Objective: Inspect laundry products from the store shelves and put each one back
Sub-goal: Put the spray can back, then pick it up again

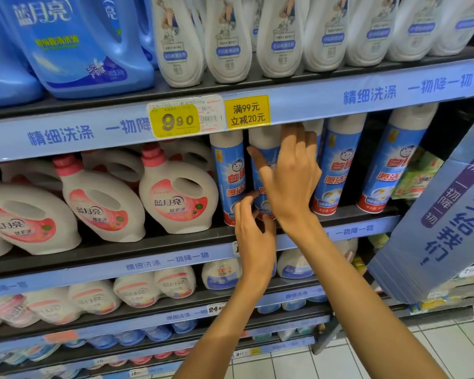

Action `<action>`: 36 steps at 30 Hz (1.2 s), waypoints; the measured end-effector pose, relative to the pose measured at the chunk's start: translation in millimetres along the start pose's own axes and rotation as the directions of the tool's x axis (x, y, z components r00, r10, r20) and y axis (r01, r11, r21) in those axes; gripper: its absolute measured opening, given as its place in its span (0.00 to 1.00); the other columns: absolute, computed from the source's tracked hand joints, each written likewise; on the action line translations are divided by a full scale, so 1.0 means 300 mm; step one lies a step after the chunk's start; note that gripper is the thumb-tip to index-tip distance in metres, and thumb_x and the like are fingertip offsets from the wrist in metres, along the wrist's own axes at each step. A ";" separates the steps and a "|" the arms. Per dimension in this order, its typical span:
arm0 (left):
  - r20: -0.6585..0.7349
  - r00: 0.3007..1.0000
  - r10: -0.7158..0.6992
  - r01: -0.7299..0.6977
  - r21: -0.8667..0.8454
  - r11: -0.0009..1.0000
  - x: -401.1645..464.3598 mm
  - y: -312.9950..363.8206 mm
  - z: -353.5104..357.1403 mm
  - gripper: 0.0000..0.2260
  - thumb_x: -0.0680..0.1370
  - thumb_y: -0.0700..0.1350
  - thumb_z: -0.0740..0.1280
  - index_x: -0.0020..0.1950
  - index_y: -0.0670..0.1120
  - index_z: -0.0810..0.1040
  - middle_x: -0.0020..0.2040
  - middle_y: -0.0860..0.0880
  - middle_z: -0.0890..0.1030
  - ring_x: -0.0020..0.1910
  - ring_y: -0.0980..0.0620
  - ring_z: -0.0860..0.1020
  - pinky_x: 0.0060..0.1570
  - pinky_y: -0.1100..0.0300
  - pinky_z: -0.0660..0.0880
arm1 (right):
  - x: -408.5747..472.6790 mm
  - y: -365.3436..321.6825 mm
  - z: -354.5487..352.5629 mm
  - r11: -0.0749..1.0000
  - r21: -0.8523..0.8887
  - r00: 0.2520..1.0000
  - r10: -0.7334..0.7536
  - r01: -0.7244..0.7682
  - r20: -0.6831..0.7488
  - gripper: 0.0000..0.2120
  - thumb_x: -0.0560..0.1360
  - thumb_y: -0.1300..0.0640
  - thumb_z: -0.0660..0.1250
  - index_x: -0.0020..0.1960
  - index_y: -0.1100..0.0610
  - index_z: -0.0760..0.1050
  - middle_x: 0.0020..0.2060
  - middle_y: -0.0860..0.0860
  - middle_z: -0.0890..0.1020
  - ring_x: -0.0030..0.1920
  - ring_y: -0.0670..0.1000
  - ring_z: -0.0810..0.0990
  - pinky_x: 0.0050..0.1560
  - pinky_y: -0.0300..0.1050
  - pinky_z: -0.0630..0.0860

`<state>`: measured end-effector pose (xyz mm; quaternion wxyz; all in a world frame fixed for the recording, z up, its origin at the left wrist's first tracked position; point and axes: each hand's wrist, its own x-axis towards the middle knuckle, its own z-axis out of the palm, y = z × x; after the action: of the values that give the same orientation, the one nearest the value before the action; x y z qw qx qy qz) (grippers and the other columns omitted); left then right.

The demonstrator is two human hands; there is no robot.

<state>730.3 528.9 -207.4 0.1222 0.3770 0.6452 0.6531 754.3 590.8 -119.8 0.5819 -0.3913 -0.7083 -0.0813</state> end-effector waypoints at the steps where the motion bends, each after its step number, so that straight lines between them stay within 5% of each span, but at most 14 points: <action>1: 0.008 1.000 -0.003 0.003 -0.003 1.000 -0.004 -0.001 0.000 0.23 0.76 0.31 0.66 0.68 0.44 0.67 0.66 0.47 0.71 0.66 0.50 0.71 0.64 0.50 0.72 | -0.014 -0.005 -0.001 0.999 0.033 1.000 0.007 -0.006 -0.023 0.19 0.66 0.55 0.79 0.41 0.67 0.73 0.32 0.60 0.76 0.35 0.60 0.76 0.27 0.47 0.72; 6: 0.018 1.000 -0.005 0.006 -0.063 0.998 -0.029 0.020 -0.015 0.25 0.73 0.47 0.68 0.67 0.54 0.62 0.68 0.46 0.70 0.67 0.49 0.71 0.65 0.49 0.71 | -0.073 -0.032 -0.034 0.885 0.437 0.987 0.133 -0.162 0.095 0.26 0.74 0.63 0.71 0.67 0.68 0.65 0.63 0.61 0.73 0.64 0.57 0.71 0.63 0.41 0.69; 8: 0.030 0.999 0.016 -0.015 -0.035 0.999 -0.028 0.010 -0.025 0.25 0.74 0.42 0.69 0.68 0.52 0.63 0.69 0.46 0.70 0.67 0.50 0.71 0.65 0.49 0.72 | -0.076 -0.038 -0.061 0.812 0.545 0.978 0.168 -0.209 0.125 0.30 0.74 0.64 0.70 0.71 0.66 0.60 0.67 0.54 0.67 0.69 0.47 0.65 0.69 0.38 0.64; 11: 0.050 0.997 0.055 -0.056 0.030 0.998 -0.023 -0.014 -0.042 0.30 0.73 0.34 0.71 0.72 0.45 0.63 0.68 0.46 0.70 0.68 0.51 0.70 0.66 0.51 0.70 | -0.065 -0.026 -0.095 0.767 0.603 0.974 0.132 -0.218 0.185 0.32 0.73 0.62 0.72 0.71 0.64 0.60 0.66 0.51 0.68 0.68 0.45 0.66 0.68 0.37 0.65; 18: 0.060 0.998 -0.017 0.017 0.002 1.000 -0.043 -0.031 -0.083 0.30 0.71 0.39 0.74 0.71 0.44 0.66 0.65 0.47 0.70 0.64 0.51 0.73 0.61 0.52 0.74 | -0.082 -0.037 -0.179 0.685 0.674 0.951 0.097 -0.277 0.292 0.33 0.71 0.61 0.74 0.71 0.62 0.64 0.66 0.56 0.73 0.66 0.54 0.73 0.61 0.55 0.75; 22: 0.156 0.988 0.002 0.011 -0.087 0.996 -0.092 -0.039 -0.132 0.25 0.73 0.39 0.72 0.66 0.53 0.69 0.63 0.50 0.77 0.60 0.62 0.76 0.56 0.68 0.74 | -0.101 -0.044 -0.222 0.687 0.665 0.948 0.118 -0.292 0.294 0.32 0.70 0.59 0.75 0.69 0.59 0.66 0.64 0.52 0.73 0.63 0.50 0.74 0.59 0.49 0.76; 26: 0.213 0.977 0.003 0.037 -0.185 0.982 -0.126 -0.024 -0.173 0.23 0.74 0.38 0.71 0.63 0.56 0.70 0.60 0.50 0.78 0.59 0.56 0.78 0.56 0.59 0.76 | -0.111 -0.046 -0.245 0.674 0.678 0.952 0.137 -0.293 0.275 0.32 0.69 0.58 0.76 0.68 0.59 0.65 0.62 0.50 0.73 0.60 0.46 0.74 0.57 0.42 0.75; 29: 0.291 0.957 -0.011 0.081 -0.231 0.969 -0.154 -0.011 -0.211 0.21 0.73 0.39 0.73 0.61 0.56 0.73 0.56 0.54 0.81 0.55 0.57 0.80 0.51 0.65 0.77 | -0.124 -0.053 -0.245 0.593 0.726 0.932 0.137 -0.348 0.334 0.32 0.69 0.57 0.75 0.68 0.54 0.63 0.62 0.44 0.71 0.60 0.40 0.73 0.55 0.35 0.73; 31: 0.387 0.921 -0.050 0.161 -0.260 0.952 -0.175 -0.015 -0.246 0.19 0.70 0.48 0.74 0.60 0.54 0.75 0.52 0.55 0.84 0.52 0.56 0.82 0.47 0.65 0.77 | -0.125 -0.050 -0.241 0.410 0.749 0.851 0.174 -0.520 0.496 0.28 0.71 0.56 0.73 0.66 0.51 0.65 0.60 0.45 0.75 0.57 0.42 0.78 0.51 0.35 0.76; 34: 0.495 0.837 -0.234 0.413 -0.289 0.864 -0.218 -0.024 -0.288 0.29 0.62 0.65 0.75 0.57 0.50 0.78 0.47 0.51 0.85 0.44 0.52 0.84 0.41 0.62 0.79 | -0.141 -0.027 -0.219 0.051 0.602 0.602 0.158 -0.797 0.783 0.21 0.75 0.52 0.68 0.66 0.56 0.70 0.53 0.52 0.82 0.52 0.50 0.82 0.49 0.45 0.80; 36: 0.554 0.762 -0.334 0.572 -0.334 0.750 -0.238 -0.038 -0.308 0.34 0.59 0.69 0.74 0.54 0.47 0.80 0.42 0.44 0.85 0.38 0.48 0.83 0.38 0.57 0.80 | -0.167 -0.017 -0.201 -0.024 0.517 0.505 0.180 -0.856 0.844 0.20 0.78 0.53 0.63 0.68 0.58 0.69 0.52 0.53 0.82 0.51 0.49 0.82 0.50 0.44 0.80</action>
<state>715.5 415.0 -231.2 0.5214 0.3039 0.4858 0.6323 797.7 529.9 -143.8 0.4311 -0.2178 -0.5068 0.7141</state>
